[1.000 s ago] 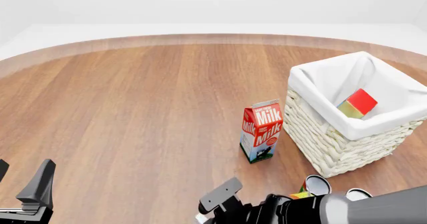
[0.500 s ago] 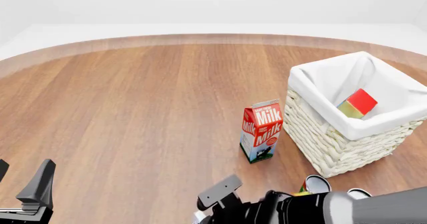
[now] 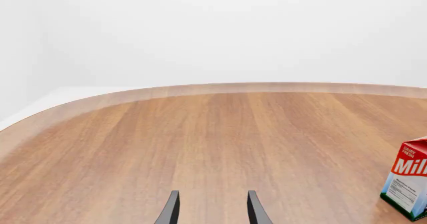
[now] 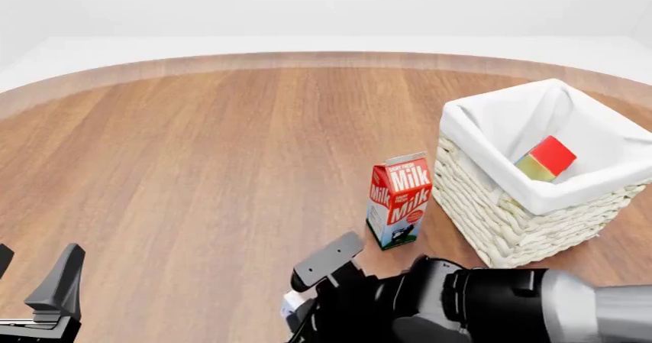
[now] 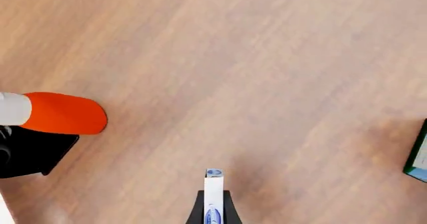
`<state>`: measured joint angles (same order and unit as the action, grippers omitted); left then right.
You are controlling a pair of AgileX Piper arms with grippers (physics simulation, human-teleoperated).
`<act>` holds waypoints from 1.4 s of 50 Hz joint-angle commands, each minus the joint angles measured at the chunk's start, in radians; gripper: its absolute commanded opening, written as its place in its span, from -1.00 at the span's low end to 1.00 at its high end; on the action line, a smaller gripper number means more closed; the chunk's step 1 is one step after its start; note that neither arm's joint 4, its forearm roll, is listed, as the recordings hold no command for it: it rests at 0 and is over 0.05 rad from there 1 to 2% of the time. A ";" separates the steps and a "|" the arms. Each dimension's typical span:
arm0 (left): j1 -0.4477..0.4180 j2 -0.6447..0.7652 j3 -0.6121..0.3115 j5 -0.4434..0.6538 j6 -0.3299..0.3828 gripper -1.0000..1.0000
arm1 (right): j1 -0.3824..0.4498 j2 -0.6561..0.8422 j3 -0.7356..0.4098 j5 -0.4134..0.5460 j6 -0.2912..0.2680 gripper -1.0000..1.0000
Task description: Pick up the cream cheese box and the butter, and put them in the basket.
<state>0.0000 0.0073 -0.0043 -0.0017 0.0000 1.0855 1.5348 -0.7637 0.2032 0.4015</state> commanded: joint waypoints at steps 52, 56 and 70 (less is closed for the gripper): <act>0.000 0.000 0.000 0.000 0.000 1.00 | -0.120 -0.286 -0.372 0.295 -0.265 -1.00; 0.000 0.000 0.000 0.000 0.000 1.00 | -0.130 -0.292 -0.390 0.305 -0.278 -1.00; 0.000 0.000 0.000 0.000 0.000 1.00 | -0.199 -0.331 -0.466 0.349 -0.338 -1.00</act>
<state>0.0000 0.0073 -0.0043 -0.0017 0.0000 0.9316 1.2358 -1.1675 0.5186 0.0997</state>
